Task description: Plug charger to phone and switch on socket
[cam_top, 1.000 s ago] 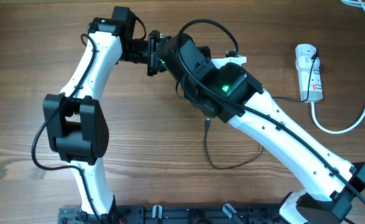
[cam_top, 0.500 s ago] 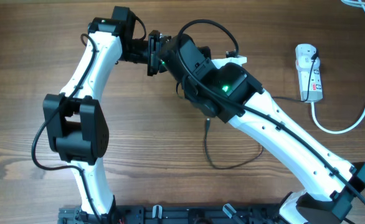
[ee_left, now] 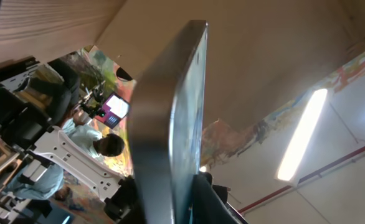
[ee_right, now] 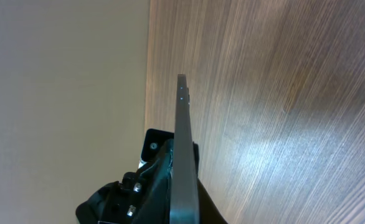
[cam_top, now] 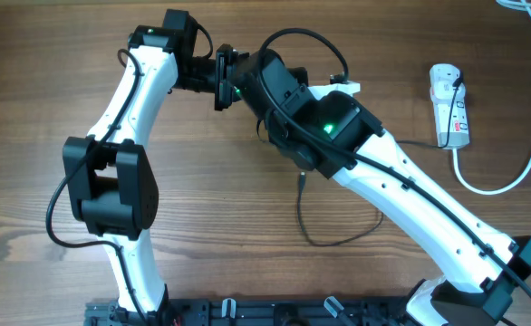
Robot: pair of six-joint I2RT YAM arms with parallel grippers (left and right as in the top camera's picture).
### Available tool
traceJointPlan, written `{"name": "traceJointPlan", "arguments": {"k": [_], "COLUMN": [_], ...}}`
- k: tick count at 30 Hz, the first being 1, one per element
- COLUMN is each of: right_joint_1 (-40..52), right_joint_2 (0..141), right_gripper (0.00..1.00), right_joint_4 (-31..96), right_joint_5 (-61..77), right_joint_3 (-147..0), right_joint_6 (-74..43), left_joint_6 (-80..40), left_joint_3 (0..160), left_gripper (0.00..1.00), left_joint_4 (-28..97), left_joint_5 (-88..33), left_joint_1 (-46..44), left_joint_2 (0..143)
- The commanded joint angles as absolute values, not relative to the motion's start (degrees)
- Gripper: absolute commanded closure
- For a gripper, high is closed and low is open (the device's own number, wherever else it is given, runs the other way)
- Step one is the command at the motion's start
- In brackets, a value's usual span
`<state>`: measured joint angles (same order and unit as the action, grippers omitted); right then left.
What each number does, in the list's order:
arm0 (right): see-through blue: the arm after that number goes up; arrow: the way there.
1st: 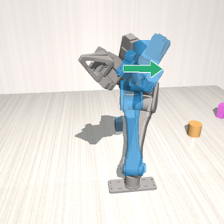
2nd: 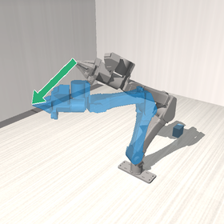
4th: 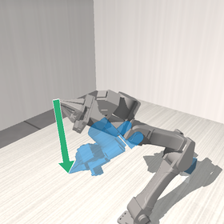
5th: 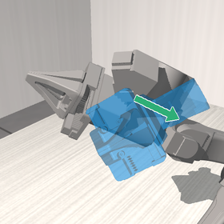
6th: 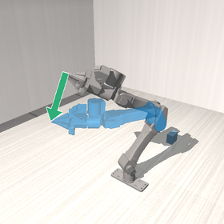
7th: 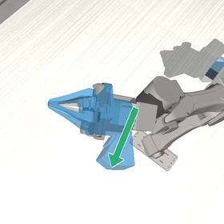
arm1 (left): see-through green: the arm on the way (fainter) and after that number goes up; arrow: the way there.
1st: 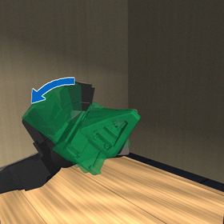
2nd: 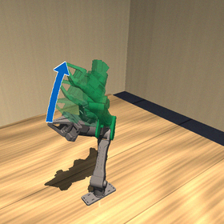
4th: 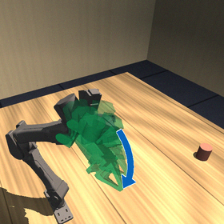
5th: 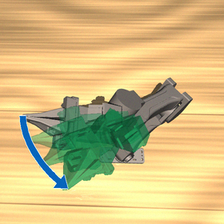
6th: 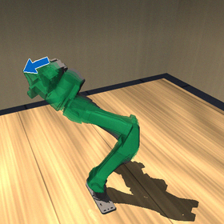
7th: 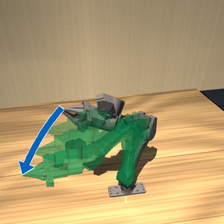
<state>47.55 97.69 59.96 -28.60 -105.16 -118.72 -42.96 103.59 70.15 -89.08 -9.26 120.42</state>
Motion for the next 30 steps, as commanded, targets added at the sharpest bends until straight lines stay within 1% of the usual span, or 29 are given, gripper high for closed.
{"name": "traceJointPlan", "arguments": {"k": [1, 3, 4, 5, 8, 9, 11, 15, 16, 17, 18, 20, 21, 23, 26, 27, 30], "right_joint_1": [47.59, 47.59, 47.59, 47.59, 47.59, 47.53, 47.53, 47.46, 47.22, 46.94, 46.26, 45.63, 45.30, 44.97, 44.10, 43.66, 42.78], "right_joint_2": [98.06, 98.04, 98.02, 97.91, 96.68, 95.74, 93.65, 86.72, 84.68, 82.91, 79.83, 77.47, 76.18, 75.00, 75.05, 75.48, 77.54], "right_gripper": [0.76, 0.59, 0.50, 0.45, 0.25, 0.19, 0.13, 0.07, 0.06, 0.01, 0.00, 0.00, 0.00, 0.00, 0.00, 0.00, 0.00], "right_joint_4": [60.25, 60.23, 60.23, 60.27, 60.31, 60.31, 60.42, 63.18, 64.31, 65.23, 66.59, 67.85, 69.25, 73.12, 79.48, 81.14, 81.93], "right_joint_5": [-30.17, -30.20, -30.22, -30.22, -32.01, -32.97, -34.35, -34.70, -34.70, -34.70, -34.68, -34.44, -33.95, -31.94, -28.14, -26.79, -20.56], "right_joint_3": [-106.02, -106.02, -106.02, -106.02, -106.02, -106.02, -106.02, -106.02, -106.02, -106.02, -106.02, -106.02, -106.02, -106.02, -106.02, -106.02, -106.02], "right_joint_6": [-118.48, -118.48, -118.45, -118.39, -114.08, -111.85, -107.68, -99.57, -95.81, -91.11, -81.80, -71.77, -64.01, -54.85, -53.56, -53.21, -46.19], "left_joint_6": [-42.92, -42.92, -42.92, -42.92, -42.87, -42.89, -42.87, -42.85, -42.85, -42.70, -42.35, -42.17, -40.80, -36.01, -31.51, -31.53, -31.73], "left_joint_3": [104.68, 104.68, 104.68, 104.68, 104.68, 104.68, 104.68, 104.68, 104.68, 104.68, 104.68, 104.68, 104.68, 104.68, 104.68, 104.68, 104.68], "left_gripper": [0.91, 0.96, 0.96, 0.96, 0.96, 0.96, 0.96, 0.96, 0.96, 0.96, 0.96, 0.96, 0.96, 0.96, 0.96, 0.96, 0.96], "left_joint_4": [70.11, 70.11, 70.11, 70.11, 70.08, 70.06, 70.06, 67.96, 67.07, 66.46, 66.43, 66.43, 66.41, 66.41, 66.67, 67.07, 68.20], "left_joint_5": [-90.35, -90.32, -90.32, -90.30, -89.95, -89.23, -86.91, -79.29, -76.77, -73.91, -69.69, -65.63, -63.64, -62.00, -57.63, -53.54, -45.30], "left_joint_1": [-9.26, -9.26, -9.26, -9.26, -9.26, -9.26, -9.26, -9.13, -9.08, -9.08, -9.08, -9.10, -9.10, -9.10, -9.15, -9.15, -9.15], "left_joint_2": [118.50, 118.50, 118.50, 118.50, 118.50, 118.50, 118.50, 118.50, 118.50, 118.50, 118.50, 118.50, 118.50, 118.50, 118.50, 118.50, 118.50]}}
